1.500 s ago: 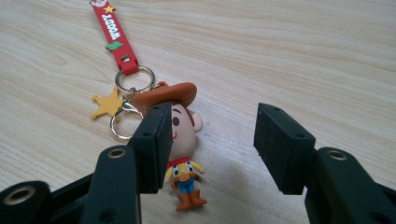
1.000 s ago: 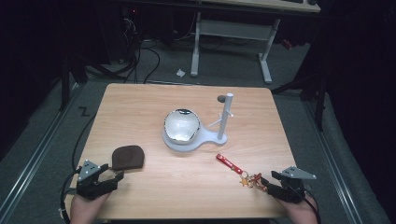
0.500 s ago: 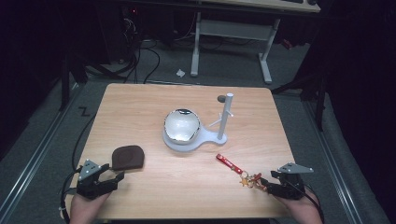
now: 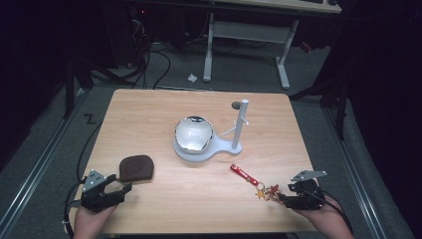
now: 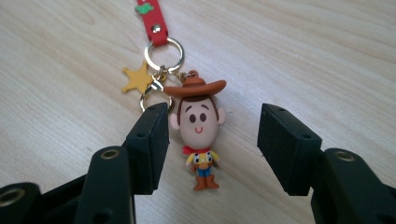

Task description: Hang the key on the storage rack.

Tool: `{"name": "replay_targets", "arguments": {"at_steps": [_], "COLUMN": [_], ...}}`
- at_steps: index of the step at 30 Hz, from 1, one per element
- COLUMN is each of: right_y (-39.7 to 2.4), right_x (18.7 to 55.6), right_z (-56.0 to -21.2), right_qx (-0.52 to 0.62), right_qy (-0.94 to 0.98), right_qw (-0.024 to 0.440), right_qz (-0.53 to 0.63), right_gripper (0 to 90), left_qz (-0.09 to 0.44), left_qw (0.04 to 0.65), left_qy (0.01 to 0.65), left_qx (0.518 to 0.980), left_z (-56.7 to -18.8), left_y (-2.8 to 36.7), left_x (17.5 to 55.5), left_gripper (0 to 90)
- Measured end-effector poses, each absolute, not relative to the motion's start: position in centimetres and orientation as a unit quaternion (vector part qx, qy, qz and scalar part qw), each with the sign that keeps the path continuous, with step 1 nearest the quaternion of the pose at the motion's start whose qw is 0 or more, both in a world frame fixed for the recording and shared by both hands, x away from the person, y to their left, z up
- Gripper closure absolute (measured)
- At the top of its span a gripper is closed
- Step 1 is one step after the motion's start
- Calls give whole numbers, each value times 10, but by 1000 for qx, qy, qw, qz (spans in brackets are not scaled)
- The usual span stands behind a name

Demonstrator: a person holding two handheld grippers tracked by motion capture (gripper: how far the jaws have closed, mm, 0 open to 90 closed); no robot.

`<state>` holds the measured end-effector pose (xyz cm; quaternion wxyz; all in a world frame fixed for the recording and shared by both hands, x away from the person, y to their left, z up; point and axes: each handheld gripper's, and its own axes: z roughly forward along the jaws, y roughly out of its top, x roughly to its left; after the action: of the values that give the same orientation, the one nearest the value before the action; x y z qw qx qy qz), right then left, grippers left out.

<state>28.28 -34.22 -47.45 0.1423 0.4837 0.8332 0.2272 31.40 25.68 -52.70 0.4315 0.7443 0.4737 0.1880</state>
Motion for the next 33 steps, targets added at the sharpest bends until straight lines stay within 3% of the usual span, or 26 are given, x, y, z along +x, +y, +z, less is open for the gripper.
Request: {"name": "replay_targets", "arguments": {"at_steps": [22, 33], "right_y": [-333, -325], "right_x": [303, 321], "right_z": [-478, -478], "right_qx": [473, 480], "right_qy": [866, 870], "right_qw": [78, 45], "right_qz": [143, 105], "right_gripper": [441, 513], "left_qz": [180, 177], "left_qw": [432, 430], "left_qy": [471, 467], "left_qx": [748, 752], "left_z": [-528, -528], "left_y": [257, 256], "left_x": [314, 315], "left_gripper": [275, 276]}}
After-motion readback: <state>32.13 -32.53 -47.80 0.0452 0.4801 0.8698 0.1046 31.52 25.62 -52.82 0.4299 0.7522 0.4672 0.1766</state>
